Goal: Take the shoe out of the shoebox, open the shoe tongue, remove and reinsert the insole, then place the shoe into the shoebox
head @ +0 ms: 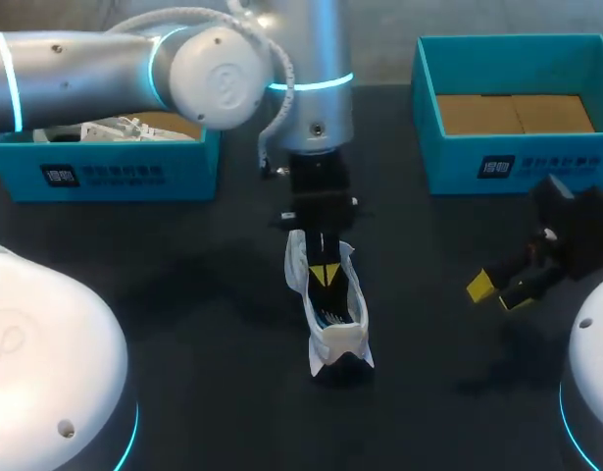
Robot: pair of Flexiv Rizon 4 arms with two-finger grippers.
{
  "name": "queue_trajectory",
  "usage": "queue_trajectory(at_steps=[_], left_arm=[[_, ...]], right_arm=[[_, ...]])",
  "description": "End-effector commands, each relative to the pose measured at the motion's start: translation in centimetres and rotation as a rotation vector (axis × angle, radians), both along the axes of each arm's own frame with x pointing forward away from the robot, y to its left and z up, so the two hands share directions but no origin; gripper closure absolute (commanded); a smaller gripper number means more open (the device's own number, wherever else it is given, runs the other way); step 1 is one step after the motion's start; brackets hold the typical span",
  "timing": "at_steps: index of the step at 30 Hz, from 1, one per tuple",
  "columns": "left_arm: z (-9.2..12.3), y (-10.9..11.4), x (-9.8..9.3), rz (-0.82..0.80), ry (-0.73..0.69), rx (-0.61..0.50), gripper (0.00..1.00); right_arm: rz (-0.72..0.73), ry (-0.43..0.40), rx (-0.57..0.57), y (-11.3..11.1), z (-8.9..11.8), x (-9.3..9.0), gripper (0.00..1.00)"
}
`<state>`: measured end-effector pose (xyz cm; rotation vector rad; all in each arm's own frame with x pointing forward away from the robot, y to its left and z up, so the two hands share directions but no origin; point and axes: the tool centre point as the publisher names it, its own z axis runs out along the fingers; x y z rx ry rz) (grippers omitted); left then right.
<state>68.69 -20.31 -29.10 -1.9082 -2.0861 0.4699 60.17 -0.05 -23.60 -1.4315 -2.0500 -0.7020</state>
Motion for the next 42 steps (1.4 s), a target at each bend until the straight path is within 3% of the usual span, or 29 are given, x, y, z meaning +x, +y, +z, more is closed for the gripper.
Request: queue_trajectory(at_steps=[1,19,35,42], left_arm=[[-0.9,-1.0,0.0,-0.116,0.031,0.193,1.00],[-4.6,-0.1,-1.4,-0.166,0.063,0.259,1.00],[-6.5,0.2,-1.8,-0.117,0.041,0.242,1.00],[-5.9,0.3,-1.7,-0.114,0.044,0.226,1.00]], right_arm=[[-0.003,-0.002,-0.003,0.0,0.1,-0.3,0.00],[-0.003,-0.002,-0.003,0.0,0.1,-0.3,0.00],[-0.003,-0.002,-0.003,0.0,0.1,-0.3,0.00],[-0.003,-0.002,-0.003,0.0,0.1,-0.3,0.00]])
